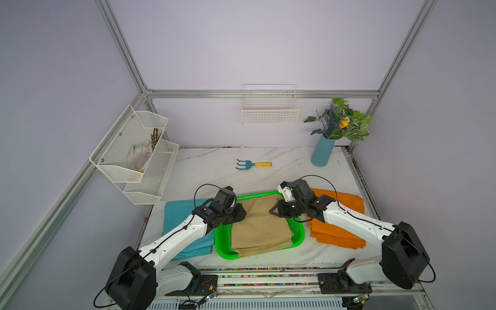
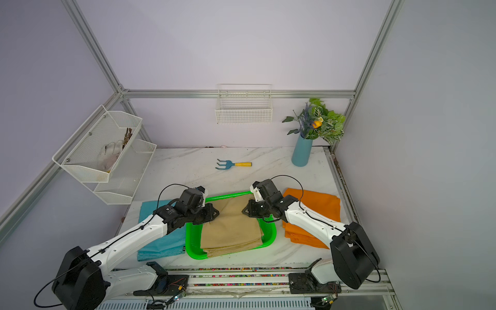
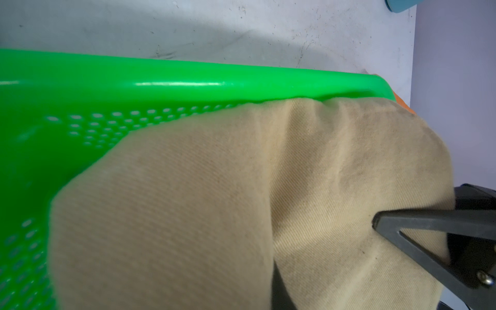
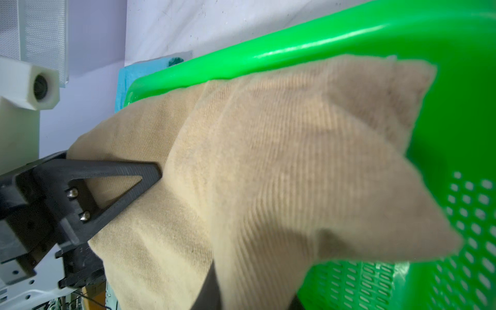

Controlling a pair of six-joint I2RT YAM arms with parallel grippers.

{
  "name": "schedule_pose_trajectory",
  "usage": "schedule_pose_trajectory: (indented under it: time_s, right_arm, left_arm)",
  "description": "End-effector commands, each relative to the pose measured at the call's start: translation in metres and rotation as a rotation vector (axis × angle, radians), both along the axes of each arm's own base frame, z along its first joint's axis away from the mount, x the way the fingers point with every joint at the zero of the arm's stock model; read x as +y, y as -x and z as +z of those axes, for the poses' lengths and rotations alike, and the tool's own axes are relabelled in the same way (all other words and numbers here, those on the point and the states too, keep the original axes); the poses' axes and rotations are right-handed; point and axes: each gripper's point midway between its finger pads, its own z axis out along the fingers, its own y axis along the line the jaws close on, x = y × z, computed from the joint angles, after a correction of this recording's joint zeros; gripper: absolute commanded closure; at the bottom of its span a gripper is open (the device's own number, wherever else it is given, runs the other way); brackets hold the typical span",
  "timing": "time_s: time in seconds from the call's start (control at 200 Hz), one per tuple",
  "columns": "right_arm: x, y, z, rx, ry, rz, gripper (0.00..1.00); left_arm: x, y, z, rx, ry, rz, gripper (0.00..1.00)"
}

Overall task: Put the folded long pants in the basket
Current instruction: Place the long pant in the basket.

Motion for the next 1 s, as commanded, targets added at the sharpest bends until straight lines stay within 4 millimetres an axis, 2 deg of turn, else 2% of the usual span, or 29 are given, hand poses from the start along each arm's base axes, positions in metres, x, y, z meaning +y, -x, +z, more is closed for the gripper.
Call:
schedule_pose_trajectory:
  time_s: [0.0, 0.105, 0.12, 0.17, 0.28, 0.33, 0.37, 0.405, 0.435, 0.475, 0.49, 0.52, 0.545, 0.6, 0.675, 0.685, 0.7, 0.795, 0.89, 0.995]
  right_arm:
    - [-0.020, -0.030, -0.016, -0.092, 0.121, -0.083, 1.00]
    - [-0.027, -0.031, -0.040, -0.054, 0.198, -0.086, 1.00]
    - [-0.028, -0.030, -0.052, -0.029, 0.221, -0.083, 1.00]
    - [-0.032, -0.029, -0.065, -0.004, 0.256, -0.089, 1.00]
    - [-0.036, -0.033, -0.079, 0.003, 0.295, -0.103, 1.00]
    - [-0.033, -0.036, -0.077, -0.001, 0.294, -0.100, 0.88]
    - [-0.031, -0.040, -0.072, -0.010, 0.288, -0.102, 0.76]
    - [-0.030, -0.043, -0.066, -0.022, 0.285, -0.104, 0.64]
    - [-0.030, -0.047, -0.057, -0.041, 0.285, -0.109, 0.55]
    - [-0.030, -0.052, -0.045, -0.066, 0.290, -0.116, 0.44]
    - [-0.031, -0.052, -0.041, -0.075, 0.295, -0.116, 0.40]
    - [-0.033, -0.056, -0.030, -0.099, 0.302, -0.122, 0.36]
    - [-0.034, -0.058, -0.023, -0.119, 0.310, -0.124, 0.27]
    - [-0.041, -0.064, -0.004, -0.167, 0.338, -0.139, 0.21]
    - [-0.051, -0.071, 0.011, -0.211, 0.405, -0.155, 0.19]
    - [-0.053, -0.071, 0.022, -0.236, 0.399, -0.162, 0.19]
    - [-0.056, -0.073, 0.028, -0.254, 0.414, -0.172, 0.19]
    - [-0.077, -0.080, 0.043, -0.308, 0.523, -0.190, 0.18]
    - [-0.095, -0.080, 0.043, -0.311, 0.608, -0.165, 0.18]
    - [-0.106, -0.073, 0.033, -0.286, 0.645, -0.122, 0.18]
  left_arm:
    - [0.035, -0.010, -0.022, -0.049, -0.151, 0.101, 1.00]
    - [0.040, -0.005, -0.046, -0.006, -0.192, 0.097, 1.00]
    - [0.040, -0.004, -0.049, 0.000, -0.198, 0.095, 1.00]
    - [0.043, -0.003, -0.057, 0.018, -0.217, 0.097, 1.00]
    - [0.042, -0.005, -0.067, 0.032, -0.238, 0.091, 1.00]
    - [0.040, -0.008, -0.064, 0.029, -0.240, 0.087, 0.95]
    - [0.038, -0.012, -0.060, 0.022, -0.241, 0.082, 0.82]
    - [0.036, -0.016, -0.055, 0.014, -0.243, 0.077, 0.64]
    - [0.036, -0.019, -0.049, 0.009, -0.251, 0.078, 0.42]
    - [0.037, -0.023, -0.040, -0.002, -0.268, 0.082, 0.04]
    - [0.038, -0.025, -0.036, -0.007, -0.276, 0.088, 0.00]
    - [0.040, -0.029, -0.027, -0.020, -0.289, 0.099, 0.00]
    - [0.042, -0.033, -0.019, -0.034, -0.301, 0.108, 0.00]
    - [0.045, -0.041, 0.003, -0.081, -0.316, 0.129, 0.00]
    - [0.048, -0.052, 0.037, -0.151, -0.323, 0.153, 0.00]
    - [0.049, -0.053, 0.041, -0.158, -0.326, 0.158, 0.00]
    - [0.050, -0.054, 0.047, -0.170, -0.331, 0.162, 0.00]
    - [0.059, -0.061, 0.077, -0.231, -0.369, 0.175, 0.00]
    - [0.072, -0.055, 0.080, -0.218, -0.409, 0.177, 0.00]
    - [0.088, -0.036, 0.059, -0.148, -0.443, 0.182, 0.00]
